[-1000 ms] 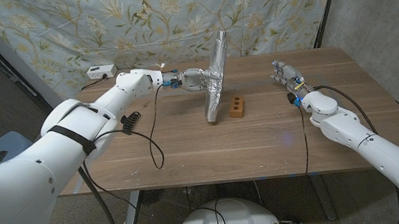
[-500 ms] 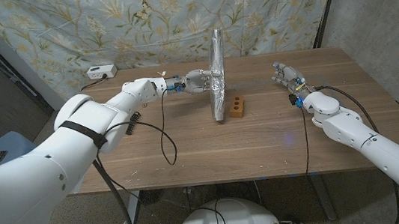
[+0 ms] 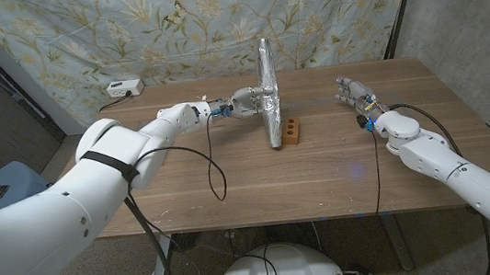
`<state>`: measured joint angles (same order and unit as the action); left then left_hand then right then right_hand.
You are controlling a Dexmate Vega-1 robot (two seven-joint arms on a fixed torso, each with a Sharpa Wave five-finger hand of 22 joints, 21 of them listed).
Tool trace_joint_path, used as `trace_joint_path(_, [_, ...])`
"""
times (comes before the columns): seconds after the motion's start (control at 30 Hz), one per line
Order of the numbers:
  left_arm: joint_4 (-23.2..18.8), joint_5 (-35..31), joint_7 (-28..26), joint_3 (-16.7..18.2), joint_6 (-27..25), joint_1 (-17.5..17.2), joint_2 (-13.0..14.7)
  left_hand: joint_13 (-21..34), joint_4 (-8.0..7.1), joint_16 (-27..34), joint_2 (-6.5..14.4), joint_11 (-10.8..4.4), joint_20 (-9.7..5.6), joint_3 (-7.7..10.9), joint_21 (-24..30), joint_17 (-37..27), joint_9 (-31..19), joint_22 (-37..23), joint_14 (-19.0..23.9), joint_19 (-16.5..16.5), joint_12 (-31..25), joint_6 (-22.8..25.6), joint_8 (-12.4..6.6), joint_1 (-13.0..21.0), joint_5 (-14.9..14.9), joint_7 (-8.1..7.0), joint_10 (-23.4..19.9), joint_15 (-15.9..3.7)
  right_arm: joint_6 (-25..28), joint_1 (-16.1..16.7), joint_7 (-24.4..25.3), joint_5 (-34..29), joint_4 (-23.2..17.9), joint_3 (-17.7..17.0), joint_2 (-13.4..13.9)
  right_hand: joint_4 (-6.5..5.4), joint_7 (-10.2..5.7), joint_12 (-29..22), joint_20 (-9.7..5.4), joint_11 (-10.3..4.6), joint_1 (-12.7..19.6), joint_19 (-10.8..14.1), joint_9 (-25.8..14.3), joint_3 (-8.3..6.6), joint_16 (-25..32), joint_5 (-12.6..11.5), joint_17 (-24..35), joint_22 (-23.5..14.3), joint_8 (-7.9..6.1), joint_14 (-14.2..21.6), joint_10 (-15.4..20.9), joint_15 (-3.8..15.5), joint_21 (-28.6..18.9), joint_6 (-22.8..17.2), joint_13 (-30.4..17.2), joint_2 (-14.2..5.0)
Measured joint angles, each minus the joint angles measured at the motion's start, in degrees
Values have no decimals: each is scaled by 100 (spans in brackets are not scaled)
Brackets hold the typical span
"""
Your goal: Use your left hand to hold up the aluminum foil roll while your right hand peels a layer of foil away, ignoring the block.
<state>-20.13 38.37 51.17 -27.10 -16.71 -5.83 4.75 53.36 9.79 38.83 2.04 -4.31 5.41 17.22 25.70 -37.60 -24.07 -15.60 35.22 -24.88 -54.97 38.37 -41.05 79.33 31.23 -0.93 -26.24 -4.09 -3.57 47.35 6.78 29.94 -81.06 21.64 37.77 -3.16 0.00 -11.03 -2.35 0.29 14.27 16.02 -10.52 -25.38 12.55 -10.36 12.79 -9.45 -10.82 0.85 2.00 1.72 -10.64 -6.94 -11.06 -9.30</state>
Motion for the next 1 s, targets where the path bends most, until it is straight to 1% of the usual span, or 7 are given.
trace_joint_path(0.07, [12,8,-58,62,-19,-20,-35,1,0,0,-23,0,0,0,0,-13,0,0,0,0,0,0,0,-23,28,0,-1,0,12,6,1,-2,-15,-2,13,0,0,0,0,0,0,0,0,0,0,0,0,0,0,0,0,0,0,0,0,0])
trace_joint_path(0.1, [13,17,-120,70,-39,-22,-40,1,0,0,-29,53,0,0,0,-29,0,0,0,0,0,1,0,-29,44,0,-53,0,14,16,1,-2,-33,-8,26,0,0,0,0,0,0,0,0,0,0,0,0,0,0,0,0,0,0,0,0,0])
trace_joint_path(0.23, [38,21,-272,236,-86,-72,-129,2,0,0,-29,53,-30,0,44,-90,0,0,0,-30,0,1,0,-29,44,1,-53,0,60,46,39,-4,-90,-27,57,0,0,0,0,0,0,0,0,0,0,0,0,0,0,0,0,0,0,0,0,0])
trace_joint_path(0.33, [45,21,-272,334,-86,-98,-179,2,0,0,-29,53,-31,0,48,-92,2,0,0,-30,0,1,0,-29,44,1,-53,0,87,46,62,-8,-90,-27,57,0,0,0,0,0,0,0,0,0,0,0,0,0,0,0,0,0,0,0,0,0])
trace_joint_path(0.37, [47,21,-408,357,-133,-104,-190,2,0,0,-29,53,-30,0,48,-92,2,0,0,-30,0,1,0,-29,44,1,-53,0,99,83,74,-9,-160,-42,88,0,0,0,0,0,0,0,0,0,0,0,0,0,0,0,0,0,0,0,0,0])
trace_joint_path(0.53, [59,7,-538,509,-217,-143,-254,3,-1,0,-29,53,-30,-1,83,-64,5,-26,0,-30,0,1,0,-29,98,1,-53,0,148,132,120,-16,-258,-58,126,0,0,0,0,0,24,0,0,0,0,0,0,0,0,0,0,0,0,0,0,-6])
trace_joint_path(1.0, [77,-15,-749,1026,-453,-260,-416,4,-1,5,-61,53,-30,-1,133,-52,5,-26,0,-30,0,1,0,-61,122,1,-53,0,316,233,208,-44,-494,-69,216,24,0,0,0,0,38,0,0,-24,0,0,0,0,0,0,0,0,0,0,0,-7])
